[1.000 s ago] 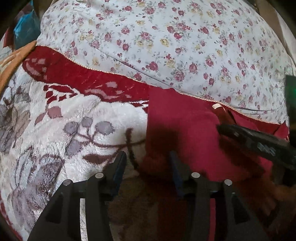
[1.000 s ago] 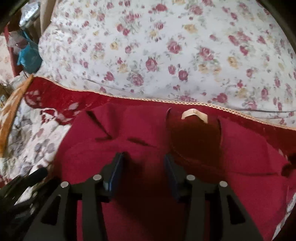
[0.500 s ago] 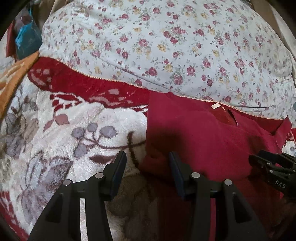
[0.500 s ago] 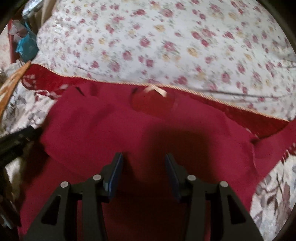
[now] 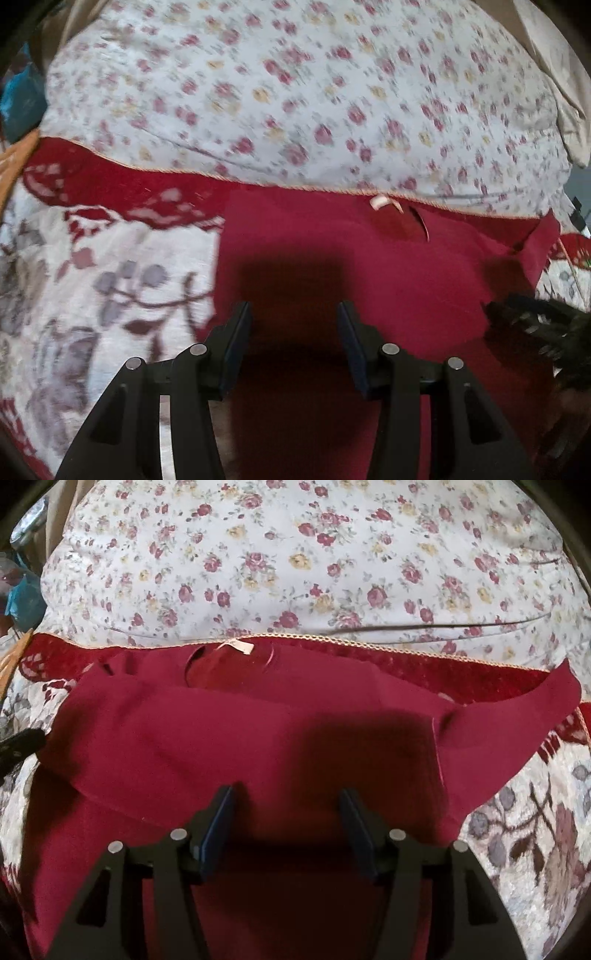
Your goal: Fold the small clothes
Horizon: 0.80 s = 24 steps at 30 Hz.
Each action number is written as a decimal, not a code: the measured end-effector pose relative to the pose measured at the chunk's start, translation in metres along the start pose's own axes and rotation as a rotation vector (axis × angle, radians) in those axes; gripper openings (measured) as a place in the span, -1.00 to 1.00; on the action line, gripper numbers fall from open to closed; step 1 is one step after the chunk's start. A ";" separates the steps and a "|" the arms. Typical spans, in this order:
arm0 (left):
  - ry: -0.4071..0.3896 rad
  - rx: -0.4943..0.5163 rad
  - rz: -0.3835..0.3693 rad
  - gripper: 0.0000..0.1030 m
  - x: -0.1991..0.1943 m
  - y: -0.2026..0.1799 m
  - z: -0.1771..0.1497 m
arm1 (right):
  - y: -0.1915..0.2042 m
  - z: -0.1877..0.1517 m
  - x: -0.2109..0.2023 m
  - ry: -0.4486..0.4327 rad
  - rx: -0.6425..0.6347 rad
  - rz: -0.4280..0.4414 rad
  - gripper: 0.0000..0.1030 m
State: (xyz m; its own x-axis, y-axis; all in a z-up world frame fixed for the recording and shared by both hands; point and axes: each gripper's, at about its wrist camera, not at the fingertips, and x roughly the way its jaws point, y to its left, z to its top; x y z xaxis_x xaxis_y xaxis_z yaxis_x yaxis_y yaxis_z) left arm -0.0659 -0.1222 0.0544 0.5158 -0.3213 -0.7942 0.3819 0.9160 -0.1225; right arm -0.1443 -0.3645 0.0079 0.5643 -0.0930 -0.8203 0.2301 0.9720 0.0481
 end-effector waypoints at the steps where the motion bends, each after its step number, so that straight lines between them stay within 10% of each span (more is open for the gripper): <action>1: 0.005 0.007 0.011 -0.50 0.006 -0.001 -0.002 | -0.004 0.001 -0.005 -0.007 0.005 0.018 0.20; 14: -0.032 0.033 0.002 -0.41 0.013 -0.001 -0.009 | -0.273 0.038 -0.049 -0.148 0.669 -0.150 0.46; 24: -0.043 0.071 0.018 -0.26 0.017 -0.009 -0.011 | -0.305 0.071 -0.023 -0.147 0.619 -0.179 0.24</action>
State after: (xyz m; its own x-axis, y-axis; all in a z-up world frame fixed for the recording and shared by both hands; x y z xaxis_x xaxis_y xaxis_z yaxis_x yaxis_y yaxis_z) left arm -0.0695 -0.1332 0.0354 0.5552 -0.3165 -0.7691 0.4252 0.9028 -0.0647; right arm -0.1709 -0.6738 0.0531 0.5677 -0.3126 -0.7616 0.7186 0.6395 0.2732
